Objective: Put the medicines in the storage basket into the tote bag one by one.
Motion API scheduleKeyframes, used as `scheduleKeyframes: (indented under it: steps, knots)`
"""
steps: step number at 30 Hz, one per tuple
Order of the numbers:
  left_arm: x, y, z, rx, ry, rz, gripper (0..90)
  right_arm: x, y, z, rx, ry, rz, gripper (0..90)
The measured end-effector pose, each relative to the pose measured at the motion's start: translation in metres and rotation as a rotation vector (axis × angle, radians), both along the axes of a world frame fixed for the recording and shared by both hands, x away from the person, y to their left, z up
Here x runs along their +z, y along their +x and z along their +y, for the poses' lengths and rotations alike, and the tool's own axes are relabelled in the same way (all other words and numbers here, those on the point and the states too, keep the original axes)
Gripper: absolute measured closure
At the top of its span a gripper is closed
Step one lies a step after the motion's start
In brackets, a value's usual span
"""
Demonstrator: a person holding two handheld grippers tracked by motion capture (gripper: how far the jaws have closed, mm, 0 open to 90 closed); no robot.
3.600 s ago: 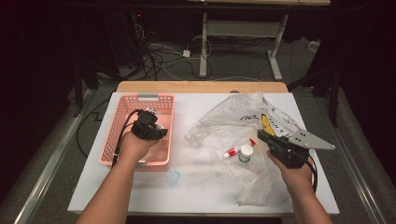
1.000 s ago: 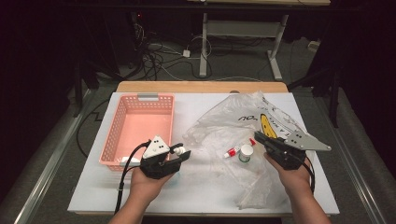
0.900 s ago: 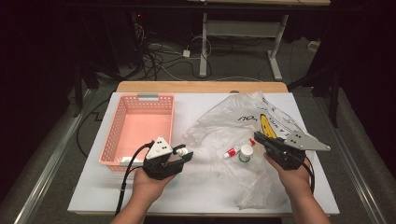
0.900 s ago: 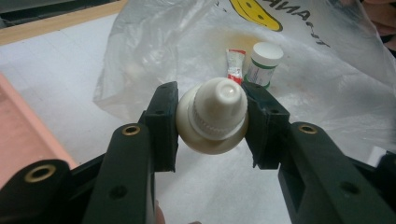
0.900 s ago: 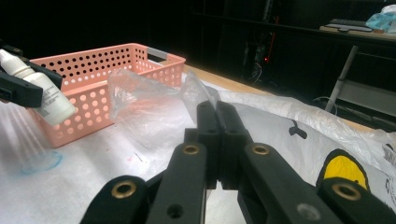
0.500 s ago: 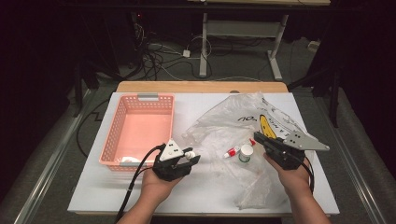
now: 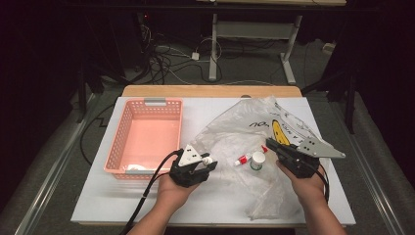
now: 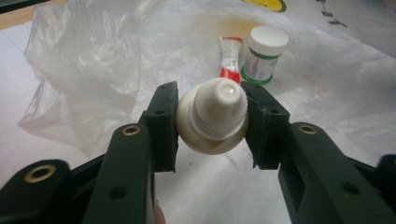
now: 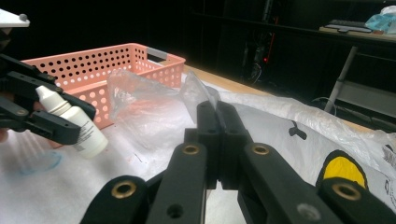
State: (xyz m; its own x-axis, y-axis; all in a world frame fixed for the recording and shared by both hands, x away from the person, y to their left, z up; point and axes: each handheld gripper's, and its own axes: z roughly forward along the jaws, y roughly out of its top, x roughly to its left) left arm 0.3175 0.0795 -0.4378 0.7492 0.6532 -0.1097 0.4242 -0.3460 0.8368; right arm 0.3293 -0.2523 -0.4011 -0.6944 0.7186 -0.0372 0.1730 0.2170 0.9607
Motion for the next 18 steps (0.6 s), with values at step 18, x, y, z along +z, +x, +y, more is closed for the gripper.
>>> scheduleKeyframes:
  steps: [18]
  knots:
    - [0.003,0.037,-0.047,0.007,0.004,-0.032,57.7,0.001,0.002,-0.001,-0.002,0.018,-0.004,90.0]
